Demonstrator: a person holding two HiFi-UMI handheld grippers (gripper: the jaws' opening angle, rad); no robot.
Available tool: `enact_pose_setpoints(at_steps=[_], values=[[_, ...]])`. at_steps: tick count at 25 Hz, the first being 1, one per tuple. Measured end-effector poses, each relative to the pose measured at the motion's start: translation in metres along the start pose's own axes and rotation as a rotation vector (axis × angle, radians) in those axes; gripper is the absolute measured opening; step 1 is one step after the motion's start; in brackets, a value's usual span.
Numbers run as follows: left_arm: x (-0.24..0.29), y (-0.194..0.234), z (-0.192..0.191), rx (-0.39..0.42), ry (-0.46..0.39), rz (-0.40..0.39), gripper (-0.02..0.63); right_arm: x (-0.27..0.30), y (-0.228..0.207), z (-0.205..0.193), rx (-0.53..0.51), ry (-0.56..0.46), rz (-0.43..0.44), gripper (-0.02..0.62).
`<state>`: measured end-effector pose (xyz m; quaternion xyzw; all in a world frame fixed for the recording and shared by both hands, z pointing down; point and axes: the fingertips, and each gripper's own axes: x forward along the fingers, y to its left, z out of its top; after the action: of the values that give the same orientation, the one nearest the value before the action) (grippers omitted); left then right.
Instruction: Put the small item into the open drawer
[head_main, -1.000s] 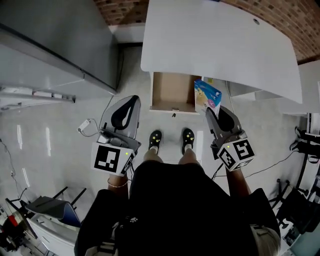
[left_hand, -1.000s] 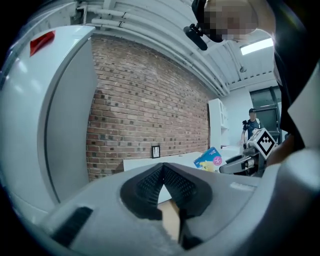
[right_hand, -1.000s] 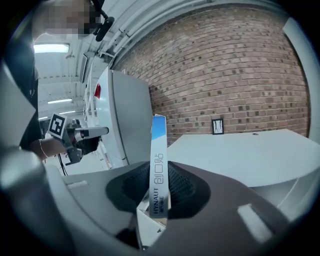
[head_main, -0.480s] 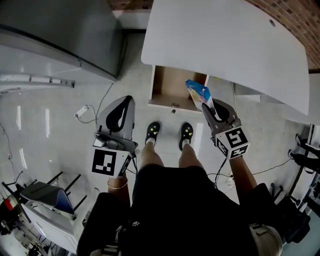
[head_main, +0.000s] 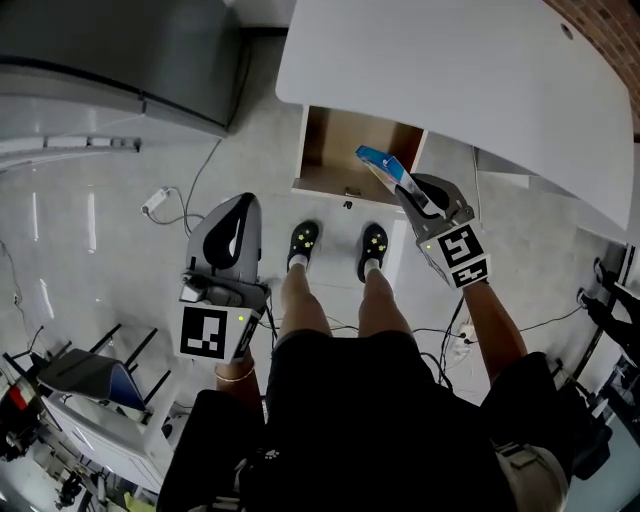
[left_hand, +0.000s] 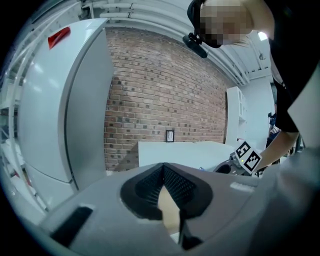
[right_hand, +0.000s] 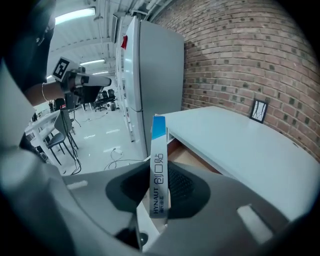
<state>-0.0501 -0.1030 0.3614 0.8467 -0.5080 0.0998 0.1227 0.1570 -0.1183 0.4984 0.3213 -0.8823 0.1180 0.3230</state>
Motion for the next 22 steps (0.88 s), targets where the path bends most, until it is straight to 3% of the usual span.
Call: enact_pose_setpoints(at_steps=[22], values=[[0.003,0.013,-0.063,-0.061,0.047,0.007,-0.012,0.067,0.000,-0.055,-0.113,0.113,0.057,0.097]])
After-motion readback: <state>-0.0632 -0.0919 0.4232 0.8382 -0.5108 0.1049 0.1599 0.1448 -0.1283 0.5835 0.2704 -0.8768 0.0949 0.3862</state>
